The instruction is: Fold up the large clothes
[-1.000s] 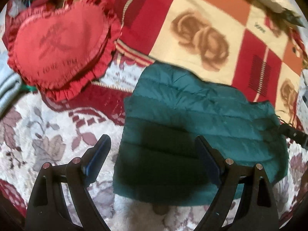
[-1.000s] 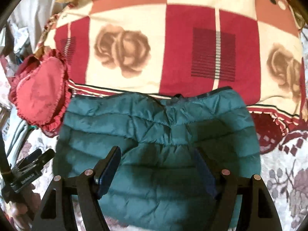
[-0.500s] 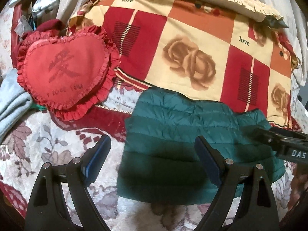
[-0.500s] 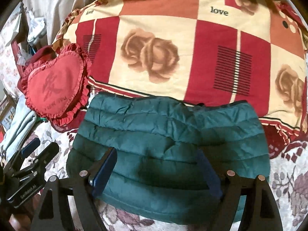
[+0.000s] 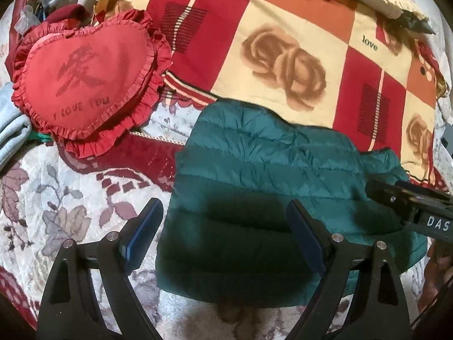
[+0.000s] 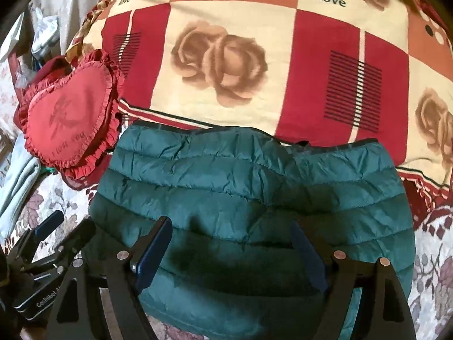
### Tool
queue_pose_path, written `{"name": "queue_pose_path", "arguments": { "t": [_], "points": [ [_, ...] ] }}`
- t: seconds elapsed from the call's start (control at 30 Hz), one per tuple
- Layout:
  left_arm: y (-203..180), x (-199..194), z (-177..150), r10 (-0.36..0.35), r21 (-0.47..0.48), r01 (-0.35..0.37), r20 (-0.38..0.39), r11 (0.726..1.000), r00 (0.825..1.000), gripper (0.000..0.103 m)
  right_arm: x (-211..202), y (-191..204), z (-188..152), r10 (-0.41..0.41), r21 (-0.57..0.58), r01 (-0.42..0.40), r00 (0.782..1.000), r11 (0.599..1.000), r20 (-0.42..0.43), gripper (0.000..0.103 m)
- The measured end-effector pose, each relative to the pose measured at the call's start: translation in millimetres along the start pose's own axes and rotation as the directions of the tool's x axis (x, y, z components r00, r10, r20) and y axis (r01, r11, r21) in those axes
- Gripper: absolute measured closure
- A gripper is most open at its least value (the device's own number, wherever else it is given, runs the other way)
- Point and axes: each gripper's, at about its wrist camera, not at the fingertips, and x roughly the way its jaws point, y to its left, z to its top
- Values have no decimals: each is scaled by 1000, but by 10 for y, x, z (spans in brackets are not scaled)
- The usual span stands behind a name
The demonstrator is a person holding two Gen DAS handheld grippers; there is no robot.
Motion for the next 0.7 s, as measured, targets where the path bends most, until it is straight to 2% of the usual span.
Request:
{"name": "queue_pose_path", "arguments": {
  "t": [0.37,0.63,0.7],
  "points": [
    [24,164,-22,11,-1,-12,-35,1000,999,14,227,0,165,-11,0,11,1000,1000,12,20],
    [76,319,-45,5,-12,-6,-81,1000,997,14,839,-14,164,-51,8,52,995,999,-88,20],
    [91,362,-54,-6,-21,4,-96,1000,995,14,946,-13,161,-61,2,62,993,998,-106,12]
  ]
}}
